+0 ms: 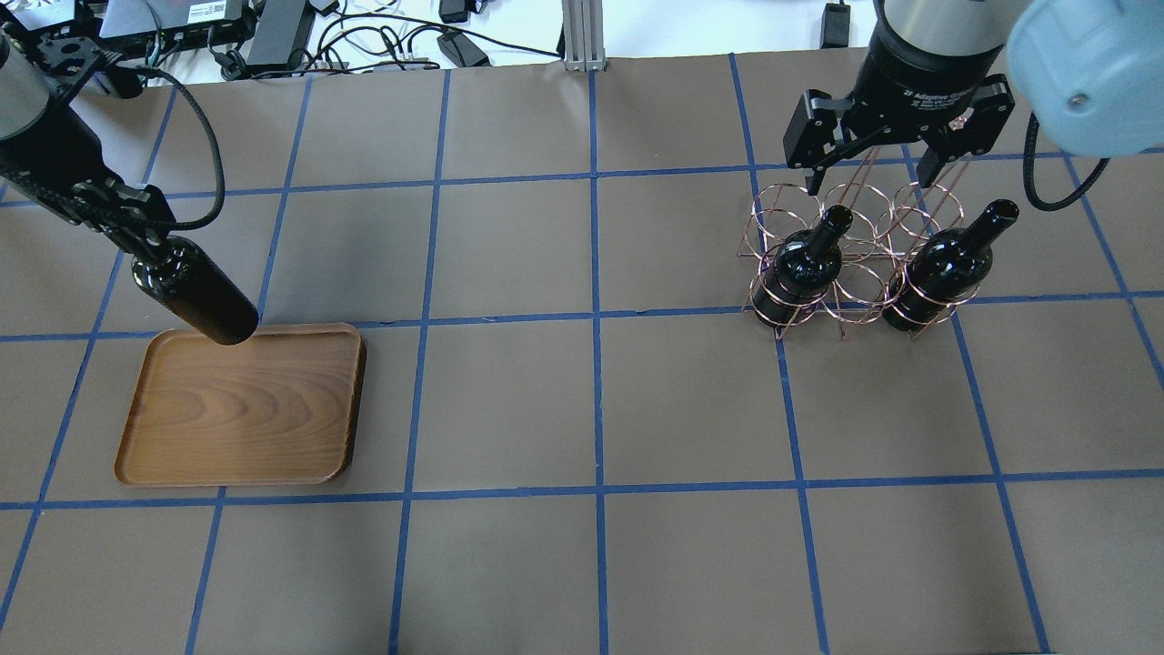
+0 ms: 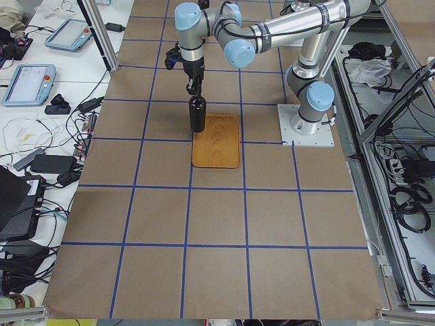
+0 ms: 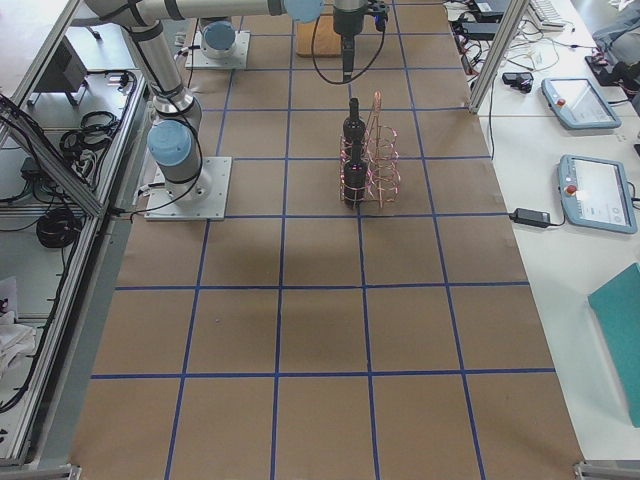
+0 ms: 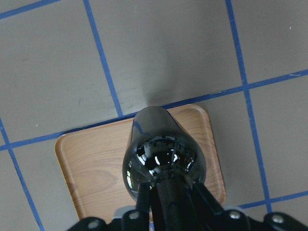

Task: Take wine from basket and place on tray
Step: 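Lift the bottle with the left gripper and move it over the tray, then lower the bottle onto the wooden tray with the left gripper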

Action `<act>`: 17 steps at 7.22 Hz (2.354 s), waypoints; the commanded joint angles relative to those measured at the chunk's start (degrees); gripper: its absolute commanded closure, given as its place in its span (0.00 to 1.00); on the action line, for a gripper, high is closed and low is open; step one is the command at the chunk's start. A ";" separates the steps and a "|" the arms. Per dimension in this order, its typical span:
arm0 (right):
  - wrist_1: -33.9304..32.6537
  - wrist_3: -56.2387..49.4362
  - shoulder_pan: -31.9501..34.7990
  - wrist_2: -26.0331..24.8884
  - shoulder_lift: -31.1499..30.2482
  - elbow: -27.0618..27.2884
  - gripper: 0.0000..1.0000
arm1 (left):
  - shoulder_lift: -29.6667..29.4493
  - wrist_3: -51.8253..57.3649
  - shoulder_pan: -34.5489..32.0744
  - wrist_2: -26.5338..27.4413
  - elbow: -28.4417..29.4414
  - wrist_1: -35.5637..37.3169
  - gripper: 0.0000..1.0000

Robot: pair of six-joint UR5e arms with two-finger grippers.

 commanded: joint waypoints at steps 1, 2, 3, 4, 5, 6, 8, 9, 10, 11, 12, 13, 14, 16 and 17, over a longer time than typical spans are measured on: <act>-0.95 -0.19 0.05 0.17 -0.24 -0.17 0.00 | 0.11 1.55 2.06 -0.59 -2.30 0.21 1.00; -4.97 -0.19 0.05 -0.09 -0.15 0.00 0.00 | 0.02 1.99 2.41 -0.68 -2.83 0.56 1.00; -4.92 -0.63 0.05 -0.18 0.11 0.00 0.00 | -0.68 2.17 4.07 -2.69 -2.92 1.17 1.00; -2.57 -0.72 0.05 -0.62 -0.15 0.35 0.00 | -0.95 3.39 5.31 -4.62 -2.93 0.83 1.00; 1.72 -0.03 0.22 -0.45 -0.15 1.74 0.00 | -1.04 3.75 5.40 -4.55 -3.01 0.56 1.00; 1.93 -0.02 0.14 -0.79 -0.15 3.15 0.00 | -1.21 3.67 5.41 -4.55 -3.97 0.82 1.00; 2.03 -0.46 0.13 -0.54 -0.41 3.25 0.00 | -1.21 3.93 5.41 -4.29 -4.59 1.00 1.00; 1.42 -0.81 0.05 -0.01 -0.50 3.08 0.00 | -1.21 3.93 5.41 -3.94 -4.60 1.00 1.00; 1.24 -0.90 0.05 -0.01 -1.55 2.81 0.00 | -1.47 3.75 5.41 -3.85 -4.68 0.91 1.00; 1.23 -0.81 0.05 0.17 -1.82 2.81 0.00 | -1.30 3.67 5.49 -3.76 -4.68 0.91 1.00; 1.06 -0.81 0.05 0.17 -1.82 2.73 0.00 | -1.04 3.66 5.49 -3.15 -4.68 0.56 1.00; 0.97 -0.81 0.05 0.34 -2.00 1.85 0.00 | -1.21 3.58 5.67 -2.62 -4.68 0.39 1.00; 1.14 -0.37 0.13 0.87 -2.08 1.50 0.00 | -1.47 3.49 5.67 -2.62 -4.77 0.38 1.00; 1.06 -0.89 0.05 0.70 -2.17 1.41 0.00 | -1.83 3.31 5.67 -2.62 -4.77 0.30 0.87; 1.06 -0.90 0.13 1.05 -2.17 1.32 0.00 | -1.83 3.31 5.67 -2.53 -4.77 0.21 0.47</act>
